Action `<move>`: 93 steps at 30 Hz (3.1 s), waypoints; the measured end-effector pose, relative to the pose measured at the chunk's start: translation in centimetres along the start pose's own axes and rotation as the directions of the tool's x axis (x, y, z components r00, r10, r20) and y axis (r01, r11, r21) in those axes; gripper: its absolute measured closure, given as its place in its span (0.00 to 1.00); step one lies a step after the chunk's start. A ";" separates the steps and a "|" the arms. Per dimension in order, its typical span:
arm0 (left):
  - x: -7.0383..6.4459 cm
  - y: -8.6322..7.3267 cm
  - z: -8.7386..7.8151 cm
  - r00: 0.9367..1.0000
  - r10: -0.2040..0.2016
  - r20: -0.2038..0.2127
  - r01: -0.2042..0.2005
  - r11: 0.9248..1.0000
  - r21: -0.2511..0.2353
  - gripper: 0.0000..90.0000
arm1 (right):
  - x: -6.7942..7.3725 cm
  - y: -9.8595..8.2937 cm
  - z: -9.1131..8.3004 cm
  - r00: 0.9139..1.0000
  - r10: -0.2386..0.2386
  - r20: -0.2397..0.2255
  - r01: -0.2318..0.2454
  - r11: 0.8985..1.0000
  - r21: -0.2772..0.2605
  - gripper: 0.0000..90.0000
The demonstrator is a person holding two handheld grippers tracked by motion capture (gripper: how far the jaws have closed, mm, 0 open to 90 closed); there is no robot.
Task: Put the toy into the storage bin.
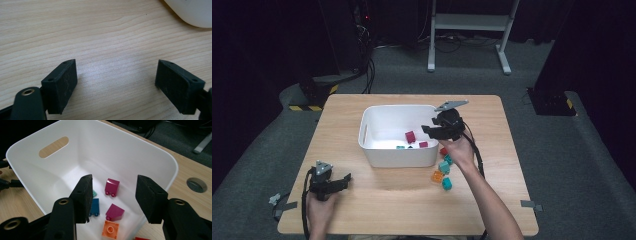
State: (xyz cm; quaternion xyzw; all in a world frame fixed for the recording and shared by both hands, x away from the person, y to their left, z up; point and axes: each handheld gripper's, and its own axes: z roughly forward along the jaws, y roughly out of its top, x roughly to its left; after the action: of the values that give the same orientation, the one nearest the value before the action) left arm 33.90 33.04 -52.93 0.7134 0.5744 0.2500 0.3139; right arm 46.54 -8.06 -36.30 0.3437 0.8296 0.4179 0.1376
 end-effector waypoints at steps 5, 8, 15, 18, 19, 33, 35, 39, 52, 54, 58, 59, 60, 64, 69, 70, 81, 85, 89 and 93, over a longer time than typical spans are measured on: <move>0.0 0.0 0.0 1.000 0.002 -0.001 -0.002 1.000 0.000 0.20 | -1.1 -1.4 -1.5 0.999 0.025 0.028 -0.024 0.999 -0.024 0.54; 0.0 0.0 0.0 1.000 0.003 -0.001 -0.003 1.000 0.000 0.20 | -1.7 -2.5 -2.3 0.998 0.044 0.043 -0.042 0.999 -0.030 0.54; 0.0 0.0 0.0 1.000 0.003 -0.002 -0.003 1.000 0.000 0.20 | -3.0 -5.3 -2.8 0.993 0.099 0.063 -0.097 0.995 -0.038 0.55; 0.0 0.0 0.0 1.000 0.002 -0.002 -0.002 1.000 0.000 0.20 | -3.4 -6.5 -2.6 0.992 0.107 0.074 -0.105 0.994 -0.033 0.55; 0.0 0.0 0.0 1.000 0.002 -0.002 -0.002 1.000 0.000 0.20 | -3.5 -6.9 -2.6 0.991 0.111 0.077 -0.109 0.994 -0.032 0.55; 0.0 0.0 0.0 1.000 0.002 -0.003 -0.002 1.000 0.000 0.20 | -4.3 -11.7 -0.4 0.982 0.162 0.097 -0.166 0.986 0.028 0.55; 0.0 0.0 0.0 1.000 0.002 -0.003 -0.002 1.000 0.000 0.20 | -4.4 -12.1 -0.1 0.982 0.159 0.100 -0.163 0.986 0.036 0.55; 0.0 0.0 0.0 1.000 0.002 -0.004 -0.002 1.000 0.000 0.20 | -4.4 -12.7 0.6 0.982 0.159 0.101 -0.165 0.985 0.053 0.55; 0.0 0.0 0.0 1.000 0.001 -0.003 -0.001 1.000 0.000 0.20 | -4.5 -13.8 2.6 0.982 0.156 0.103 -0.166 0.982 0.095 0.55; 0.0 0.0 0.0 1.000 0.001 -0.003 -0.001 1.000 0.000 0.20 | -4.5 -13.8 2.8 0.982 0.158 0.101 -0.168 0.981 0.099 0.55; 0.0 0.0 0.0 1.000 0.001 -0.003 -0.001 1.000 0.000 0.20 | -4.3 -13.9 3.1 0.983 0.149 0.103 -0.160 0.981 0.112 0.55; 0.0 0.0 0.0 1.000 0.001 -0.003 -0.001 1.000 0.000 0.20 | -4.4 -13.9 3.1 0.983 0.149 0.103 -0.160 0.981 0.111 0.55; 0.0 0.0 0.0 1.000 0.001 -0.003 -0.001 1.000 0.000 0.20 | -4.4 -14.0 3.2 0.985 0.143 0.101 -0.154 0.982 0.109 0.55; 0.0 0.0 0.0 1.000 0.001 -0.003 -0.001 1.000 0.000 0.20 | -4.4 -14.1 3.5 0.985 0.144 0.100 -0.155 0.981 0.119 0.55; 0.0 0.0 0.0 1.000 0.001 -0.003 -0.001 1.000 0.000 0.20 | -4.3 -14.2 3.6 0.984 0.143 0.103 -0.155 0.980 0.125 0.55; 0.0 0.0 0.0 1.000 0.001 -0.003 -0.001 1.000 0.000 0.20 | -4.3 -14.2 3.6 0.984 0.141 0.104 -0.154 0.980 0.129 0.55; 0.0 0.0 0.0 1.000 0.001 -0.003 -0.001 1.000 0.000 0.20 | -4.2 -14.4 3.9 0.986 0.116 0.118 -0.134 0.978 0.160 0.58; 0.0 0.0 0.0 1.000 0.001 -0.003 -0.001 1.000 0.000 0.20 | -4.2 -14.5 3.9 0.987 0.100 0.124 -0.120 0.980 0.161 0.61; 0.0 0.0 0.0 1.000 0.000 -0.002 0.000 1.000 0.000 0.20 | -4.1 -14.8 3.9 0.986 0.094 0.136 -0.116 0.979 0.168 0.64; 0.0 0.0 0.0 1.000 0.001 -0.003 -0.001 1.000 0.000 0.20 | -4.0 -14.9 3.8 0.987 0.086 0.137 -0.108 0.980 0.165 0.65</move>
State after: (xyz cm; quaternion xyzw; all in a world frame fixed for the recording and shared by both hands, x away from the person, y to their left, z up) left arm 33.90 33.02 -52.92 0.7134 0.5745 0.2512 0.3128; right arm 44.62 -14.70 -50.56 0.4206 0.8342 0.3278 0.1403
